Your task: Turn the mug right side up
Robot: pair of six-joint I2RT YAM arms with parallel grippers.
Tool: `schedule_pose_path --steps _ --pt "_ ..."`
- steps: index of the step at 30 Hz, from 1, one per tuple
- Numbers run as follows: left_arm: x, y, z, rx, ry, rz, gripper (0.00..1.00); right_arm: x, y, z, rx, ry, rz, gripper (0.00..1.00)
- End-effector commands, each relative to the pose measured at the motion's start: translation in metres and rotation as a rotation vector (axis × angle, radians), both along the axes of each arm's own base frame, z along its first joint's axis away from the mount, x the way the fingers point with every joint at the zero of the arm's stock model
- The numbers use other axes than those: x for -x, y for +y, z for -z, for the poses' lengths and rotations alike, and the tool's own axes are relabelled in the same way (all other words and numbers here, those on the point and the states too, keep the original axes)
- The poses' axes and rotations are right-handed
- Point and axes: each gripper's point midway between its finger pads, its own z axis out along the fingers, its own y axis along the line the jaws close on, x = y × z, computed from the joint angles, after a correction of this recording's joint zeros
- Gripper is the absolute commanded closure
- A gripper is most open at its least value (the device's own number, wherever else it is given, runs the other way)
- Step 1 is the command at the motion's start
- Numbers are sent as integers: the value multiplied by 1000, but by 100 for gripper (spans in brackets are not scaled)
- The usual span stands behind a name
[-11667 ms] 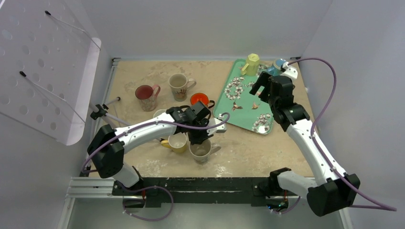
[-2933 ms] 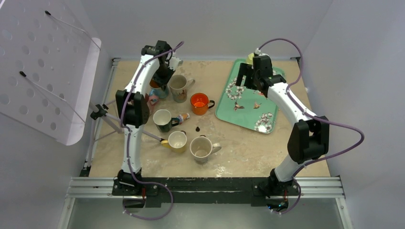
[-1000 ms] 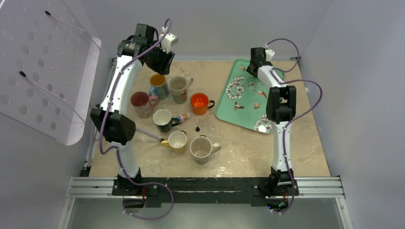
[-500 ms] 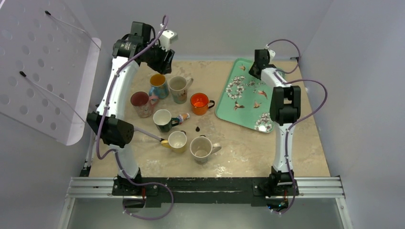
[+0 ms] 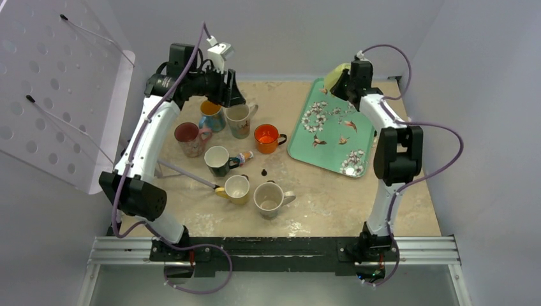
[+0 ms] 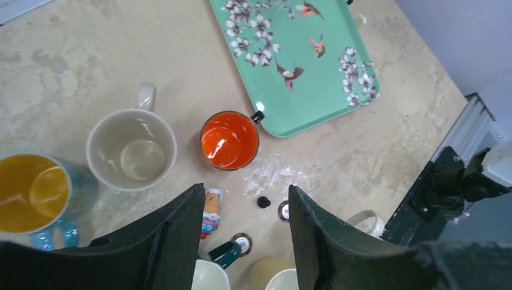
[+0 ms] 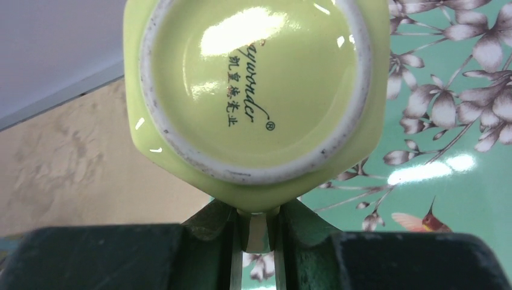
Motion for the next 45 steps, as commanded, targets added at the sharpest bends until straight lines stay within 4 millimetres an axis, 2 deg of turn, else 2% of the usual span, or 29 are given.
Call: schedule_pose_path --steps 1,4,6,7,10,12,16,19,21,26,30,33,36,37,38,41,45 --pt "22 -32 -45 233 -97 90 41 16 28 -125 -90 -315 -160 100" --pt "35 -51 -62 340 -118 139 35 51 48 -171 -144 -407 -279 100" --pt "42 -62 -78 428 -124 166 29 85 61 -209 -177 -484 -367 100" --pt "42 -66 -85 464 -118 167 27 96 67 -216 -186 -499 -402 100" --pt "41 -78 -103 556 -100 173 17 146 81 -264 -220 -611 -506 100" --pt "41 -87 -114 590 -115 185 16 176 93 -287 -256 -676 -571 100" --pt "43 -104 -143 683 -135 218 14 222 116 -326 -289 -779 -669 100" --pt "42 -113 -168 772 -140 236 15 249 133 -345 -344 -817 -757 100" --pt "49 -120 -186 805 -174 286 16 263 142 -356 -375 -842 -797 100" --pt "64 -126 -199 859 -164 323 19 281 160 -376 -427 -874 -862 100" --pt "80 -128 -215 889 -199 374 29 291 173 -386 -459 -884 -908 100" --pt "93 -135 -221 905 -189 409 40 288 178 -380 -483 -852 -914 100" --pt "92 -144 -219 898 -173 407 52 287 190 -372 -486 -816 -938 100" --pt "89 -146 -219 907 -158 398 62 287 192 -367 -486 -804 -942 100" --pt "86 -147 -217 915 -136 383 76 288 193 -362 -483 -798 -936 100" --pt "80 -153 -201 872 -102 386 100 289 192 -351 -505 -797 -921 100" --pt "62 -162 -188 874 -29 337 100 276 198 -329 -503 -722 -914 100"
